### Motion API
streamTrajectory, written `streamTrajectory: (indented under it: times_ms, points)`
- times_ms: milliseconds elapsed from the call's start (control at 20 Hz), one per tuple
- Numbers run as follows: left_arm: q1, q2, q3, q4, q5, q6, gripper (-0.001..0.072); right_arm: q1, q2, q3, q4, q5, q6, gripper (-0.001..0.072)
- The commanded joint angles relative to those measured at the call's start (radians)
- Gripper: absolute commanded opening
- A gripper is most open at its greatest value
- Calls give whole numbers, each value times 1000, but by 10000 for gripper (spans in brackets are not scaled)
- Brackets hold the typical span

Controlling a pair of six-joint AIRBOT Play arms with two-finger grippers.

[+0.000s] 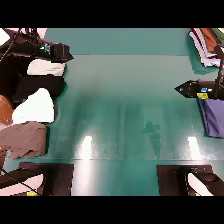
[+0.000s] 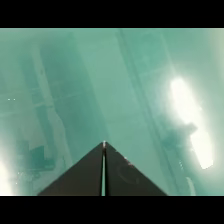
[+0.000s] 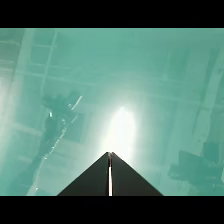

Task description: Fold the shirts.

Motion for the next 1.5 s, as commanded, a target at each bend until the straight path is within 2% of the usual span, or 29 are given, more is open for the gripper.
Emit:
streamTrajectory:
  times_ms: [0,650,750,800,850,900,1050,1250,1450]
  points:
    - [0,1,0,0,0,0,25,1,1,1,0,0,0,20]
    - [0,1,0,-6,2,-2,25,1,1,0,0,-1,0,20]
    - [0,1,0,-5,39,6,26,1,1,1,0,-1,0,19]
    - [3,1,0,37,64,26,86,1,0,1,0,-1,0,19]
    - [3,0,0,115,88,21,361,1,1,0,0,-1,1,19]
    - [3,-5,0,234,117,-18,507,1,0,1,0,-1,1,20]
    - [18,-68,0,579,168,-141,500,1,1,0,0,-1,1,19]
    - [141,-240,0,579,247,-142,509,1,1,0,0,0,1,19]
    - [244,-400,0,490,362,-135,509,1,0,0,0,0,1,19]
